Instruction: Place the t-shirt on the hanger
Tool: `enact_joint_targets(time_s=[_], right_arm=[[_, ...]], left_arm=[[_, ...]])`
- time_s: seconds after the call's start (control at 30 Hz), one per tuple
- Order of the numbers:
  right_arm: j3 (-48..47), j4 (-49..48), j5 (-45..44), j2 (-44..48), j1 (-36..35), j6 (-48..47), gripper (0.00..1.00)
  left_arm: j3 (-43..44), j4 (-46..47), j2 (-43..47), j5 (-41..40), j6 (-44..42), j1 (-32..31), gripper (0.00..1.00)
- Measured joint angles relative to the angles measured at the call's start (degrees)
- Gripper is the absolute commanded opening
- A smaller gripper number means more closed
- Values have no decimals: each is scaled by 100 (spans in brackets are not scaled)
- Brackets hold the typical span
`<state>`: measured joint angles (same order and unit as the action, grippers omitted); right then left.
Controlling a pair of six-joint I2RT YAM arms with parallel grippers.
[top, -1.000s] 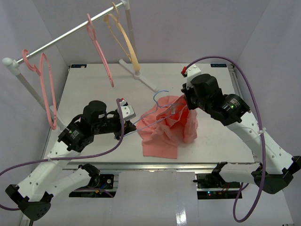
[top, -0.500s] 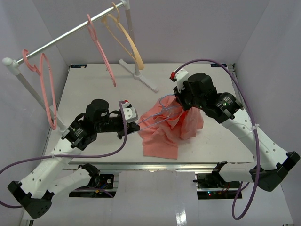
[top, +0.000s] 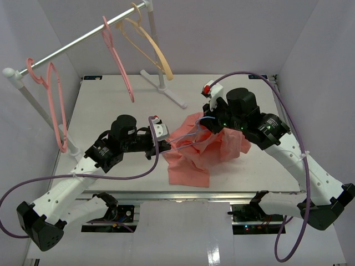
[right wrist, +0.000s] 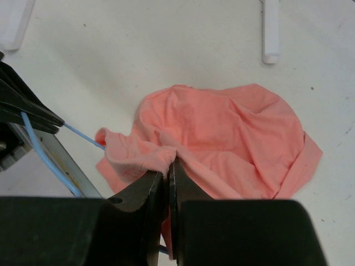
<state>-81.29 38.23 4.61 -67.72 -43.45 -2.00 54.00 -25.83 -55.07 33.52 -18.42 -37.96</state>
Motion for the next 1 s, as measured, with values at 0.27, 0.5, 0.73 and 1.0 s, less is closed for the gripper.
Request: enact_joint_targets(time_s=[0.27,0.5,0.73,1.0], right_arm=[[299,-436,68,194,38,538,12],[415,-713,-11,261,38,1042,12],[388,-661,-254,200,31,1205,15],[299,-497,-507,87,24,1216,39]], left_arm=[[-367,843,-25,-20,570,-23,0],[-988,1926,283,-263,1272,-61,0],[-1698,3175,342,-462,1833,-104,0],[-2361,4501,154,-499,2291,-117,0]])
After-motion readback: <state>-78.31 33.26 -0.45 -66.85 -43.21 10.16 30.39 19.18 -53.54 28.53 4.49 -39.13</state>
